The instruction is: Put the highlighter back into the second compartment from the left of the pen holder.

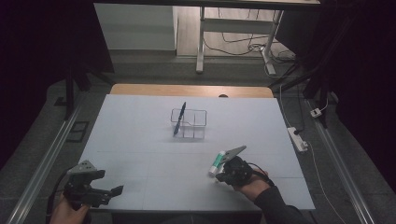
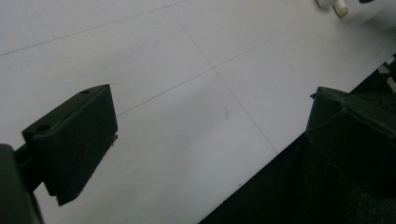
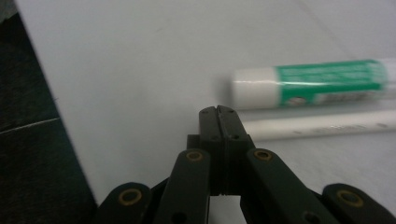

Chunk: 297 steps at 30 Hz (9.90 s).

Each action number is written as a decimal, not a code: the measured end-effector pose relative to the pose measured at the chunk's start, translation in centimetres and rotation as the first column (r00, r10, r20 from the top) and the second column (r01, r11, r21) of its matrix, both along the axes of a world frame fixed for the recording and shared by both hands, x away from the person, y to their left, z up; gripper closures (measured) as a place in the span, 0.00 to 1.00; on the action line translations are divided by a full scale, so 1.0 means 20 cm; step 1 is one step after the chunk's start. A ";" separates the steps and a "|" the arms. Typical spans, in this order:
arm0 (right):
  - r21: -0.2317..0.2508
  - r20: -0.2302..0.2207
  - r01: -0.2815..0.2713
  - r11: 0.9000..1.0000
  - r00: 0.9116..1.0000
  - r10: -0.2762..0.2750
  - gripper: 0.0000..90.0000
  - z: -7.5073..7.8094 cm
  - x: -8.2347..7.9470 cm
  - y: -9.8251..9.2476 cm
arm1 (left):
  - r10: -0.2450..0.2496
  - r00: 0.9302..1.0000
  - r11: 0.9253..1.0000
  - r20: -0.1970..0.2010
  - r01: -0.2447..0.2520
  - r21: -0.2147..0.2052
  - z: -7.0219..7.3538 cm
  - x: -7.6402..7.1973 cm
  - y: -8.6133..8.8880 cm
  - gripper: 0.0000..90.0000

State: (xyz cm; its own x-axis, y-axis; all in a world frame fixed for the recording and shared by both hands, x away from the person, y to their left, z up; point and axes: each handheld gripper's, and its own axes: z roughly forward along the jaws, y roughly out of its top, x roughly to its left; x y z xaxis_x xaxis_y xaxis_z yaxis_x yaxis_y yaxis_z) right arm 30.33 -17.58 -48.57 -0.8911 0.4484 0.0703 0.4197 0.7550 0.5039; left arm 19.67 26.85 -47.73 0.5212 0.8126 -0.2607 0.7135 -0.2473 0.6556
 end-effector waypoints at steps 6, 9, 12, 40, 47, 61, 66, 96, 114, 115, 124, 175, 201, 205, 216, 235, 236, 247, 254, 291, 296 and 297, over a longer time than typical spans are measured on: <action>-0.043 -0.007 -0.042 0.998 0.999 0.041 1.00 -0.06 -0.02 0.08 | -0.001 1.000 1.000 0.000 0.001 0.003 0.00 0.00 0.00 0.02; -0.059 -0.002 -0.042 0.997 0.999 0.042 1.00 -0.07 -0.02 0.09 | -0.001 1.000 1.000 -0.001 0.001 0.003 0.00 0.00 0.00 0.02; -0.081 0.010 -0.036 0.996 0.999 0.036 1.00 -0.08 -0.01 0.09 | -0.002 1.000 1.000 0.000 0.002 0.005 0.00 0.00 0.00 0.02; -0.131 0.018 0.114 0.985 0.994 -0.112 1.00 -0.06 0.07 -0.15 | -0.002 1.000 1.000 0.000 0.002 0.006 0.00 0.00 0.00 0.03; -0.080 0.032 0.101 0.992 0.995 -0.099 1.00 -0.03 0.06 -0.11 | -0.002 1.000 1.000 -0.002 0.002 0.008 0.00 0.00 -0.01 0.03; -0.111 0.012 0.079 0.991 0.997 -0.078 1.00 -0.08 0.10 0.01 | -0.003 1.000 1.000 -0.001 0.003 0.011 0.00 0.00 -0.01 0.03; -0.120 0.014 0.102 0.987 0.995 -0.101 1.00 -0.08 0.11 -0.02 | -0.003 1.000 1.000 -0.001 0.003 0.011 0.00 0.00 -0.01 0.03; -0.077 0.045 0.229 0.970 0.973 -0.226 1.00 -0.04 0.26 -0.14 | -0.003 1.000 1.000 -0.003 0.003 0.010 0.00 0.00 -0.01 0.03; -0.109 0.027 0.276 0.955 0.961 -0.275 1.00 -0.06 0.26 -0.27 | -0.003 1.000 1.000 -0.001 0.003 0.009 0.00 0.00 -0.01 0.03; -0.112 0.027 0.279 0.954 0.960 -0.277 1.00 -0.06 0.26 -0.28 | -0.003 1.000 1.000 -0.001 0.003 0.009 0.00 0.00 -0.01 0.03; -0.082 0.042 0.301 0.950 0.954 -0.298 0.95 -0.03 0.25 -0.30 | -0.003 1.000 1.000 -0.002 0.003 0.009 0.00 0.00 -0.01 0.03; -0.105 -0.050 0.873 0.476 0.473 -0.879 0.88 -0.02 0.65 -0.49 | -0.011 1.000 1.000 0.001 0.011 0.003 0.00 0.00 0.00 0.03; 0.317 0.095 0.623 0.715 0.729 -0.677 0.88 0.34 0.46 -0.41 | -0.014 1.000 1.000 0.002 0.014 0.008 0.00 0.00 -0.01 0.03; 0.377 0.136 0.545 0.749 0.768 -0.626 0.88 0.41 0.44 -0.35 | -0.017 1.000 1.000 0.001 0.017 0.005 0.00 0.00 0.00 0.03; 0.484 0.232 0.350 0.802 0.833 -0.503 0.88 0.55 0.47 -0.10 | -0.020 1.000 1.000 0.002 0.020 0.002 0.00 0.00 0.00 0.03; 0.555 0.307 0.173 0.814 0.867 -0.393 0.88 0.57 0.64 0.26 | -0.020 1.000 1.000 -0.001 0.020 -0.004 0.00 0.00 0.00 0.02; 0.560 0.310 0.165 0.812 0.867 -0.390 0.88 0.57 0.65 0.27 | -0.020 1.000 1.000 -0.001 0.020 -0.004 0.00 0.00 0.00 0.02; 0.621 0.351 0.089 0.778 0.857 -0.379 0.88 0.56 0.74 0.42 | -0.022 1.000 1.000 0.000 0.022 -0.006 0.00 0.00 0.00 0.03; 0.640 0.349 0.069 0.765 0.861 -0.370 0.88 0.51 0.80 0.51 | -0.025 1.000 1.000 -0.001 0.025 -0.007 0.00 0.00 0.00 0.03; 0.527 0.271 0.129 0.840 0.911 -0.310 0.46 0.36 0.77 0.56 | -0.027 1.000 1.000 -0.004 0.027 -0.003 0.00 0.00 0.00 0.03; 0.487 0.233 0.137 0.862 0.931 -0.280 0.27 0.37 0.74 0.51 | -0.026 1.000 1.000 -0.003 0.026 0.000 0.00 0.00 0.00 0.03; 0.480 0.225 0.142 0.866 0.934 -0.277 0.24 0.37 0.73 0.49 | -0.026 1.000 1.000 -0.003 0.026 -0.001 0.00 0.00 0.00 0.03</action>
State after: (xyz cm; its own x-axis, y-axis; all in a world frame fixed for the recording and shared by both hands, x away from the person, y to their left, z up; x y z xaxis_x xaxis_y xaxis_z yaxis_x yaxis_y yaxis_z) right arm 44.87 -7.71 -41.24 -0.7918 0.6063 0.0740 0.3335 0.3276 0.8840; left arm 19.64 26.81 -47.78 0.5411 0.7988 -0.2630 0.7092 -0.2653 0.6532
